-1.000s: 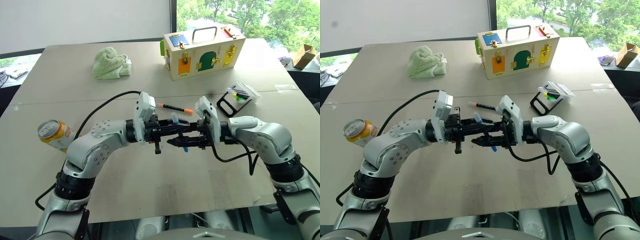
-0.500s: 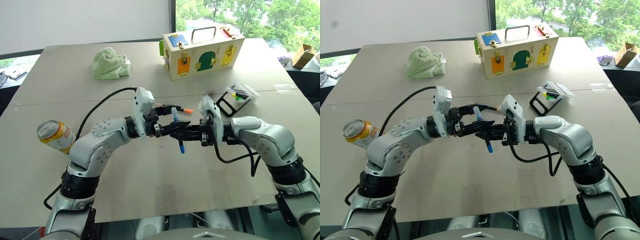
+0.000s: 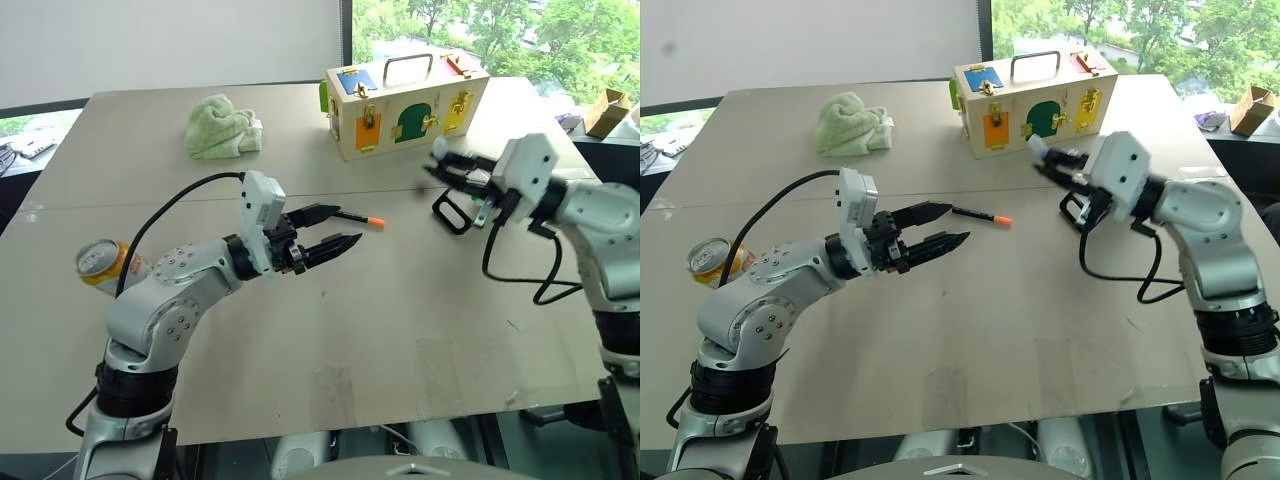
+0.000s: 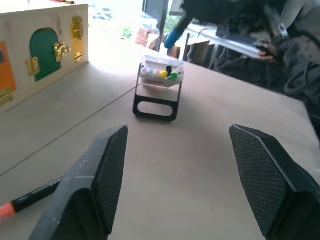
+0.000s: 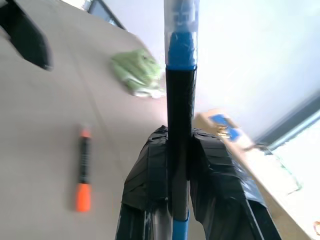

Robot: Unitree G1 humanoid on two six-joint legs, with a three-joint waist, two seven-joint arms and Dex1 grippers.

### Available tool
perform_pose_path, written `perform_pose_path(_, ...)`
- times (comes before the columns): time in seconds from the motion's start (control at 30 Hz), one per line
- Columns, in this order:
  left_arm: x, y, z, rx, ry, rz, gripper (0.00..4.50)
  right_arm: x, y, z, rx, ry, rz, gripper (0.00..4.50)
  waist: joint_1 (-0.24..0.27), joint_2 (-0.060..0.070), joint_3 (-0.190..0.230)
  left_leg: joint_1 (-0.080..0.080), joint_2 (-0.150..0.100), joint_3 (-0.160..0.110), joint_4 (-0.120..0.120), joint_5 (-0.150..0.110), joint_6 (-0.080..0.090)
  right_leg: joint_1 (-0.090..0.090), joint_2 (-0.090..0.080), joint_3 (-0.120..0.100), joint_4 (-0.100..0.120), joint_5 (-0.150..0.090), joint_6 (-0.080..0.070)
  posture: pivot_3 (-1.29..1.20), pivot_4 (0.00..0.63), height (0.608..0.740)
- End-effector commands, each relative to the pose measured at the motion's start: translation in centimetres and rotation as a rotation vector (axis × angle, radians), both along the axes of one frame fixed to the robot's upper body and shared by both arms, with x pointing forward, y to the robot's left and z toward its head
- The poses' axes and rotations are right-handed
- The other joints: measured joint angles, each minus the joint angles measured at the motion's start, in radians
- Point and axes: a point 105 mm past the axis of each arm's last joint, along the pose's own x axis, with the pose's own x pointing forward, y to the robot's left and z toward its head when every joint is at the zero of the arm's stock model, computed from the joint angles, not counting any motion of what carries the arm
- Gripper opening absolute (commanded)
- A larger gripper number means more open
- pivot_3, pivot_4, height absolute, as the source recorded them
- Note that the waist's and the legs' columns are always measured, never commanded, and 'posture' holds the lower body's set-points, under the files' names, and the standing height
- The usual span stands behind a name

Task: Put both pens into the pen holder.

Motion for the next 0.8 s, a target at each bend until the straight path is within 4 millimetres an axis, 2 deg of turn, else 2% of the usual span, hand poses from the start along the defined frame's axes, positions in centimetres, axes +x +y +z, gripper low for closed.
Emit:
perform_pose_path(0.03,0.7,0.2,0.8,0.007,-0.056,0.038,3.35,0.8,-1.4,0.3,-0.089,-0.141,-0.063,0.05,0.000,0.000,0.000,0.000,0.000,0.000,0.000,0.000,0.000,0.000,0.000,0.000,0.000,0.000,0.000,0.00,0.150,0.740)
perform_pose_path(0.4,0.3,-0.2,1.0,0.007,-0.058,0.018,3.35,2.6,-1.4,-2.0,-0.065,-0.054,-0.060,0.05,-0.004,0.000,0.000,0.000,0.001,0.001,0.002,0.000,0.000,0.000,0.000,0.000,0.000,0.000,0.000,0.00,0.150,0.740)
perform_pose_path(0.5,0.3,-0.2,1.0,0.006,-0.060,0.023,3.35,3.0,-1.6,-2.9,-0.062,-0.012,-0.071,0.05,-0.001,0.000,0.000,0.000,0.001,0.001,0.004,0.000,0.000,0.001,0.000,0.000,0.000,0.000,0.000,0.00,0.150,0.740)
perform_pose_path(0.8,0.2,-0.2,0.9,0.018,-0.061,0.027,3.35,4.3,-3.0,-3.8,-0.126,-0.022,-0.156,0.05,-0.002,0.000,0.000,0.000,0.001,0.001,0.004,0.000,0.000,0.001,0.000,0.000,0.001,0.000,0.000,0.00,0.150,0.740)
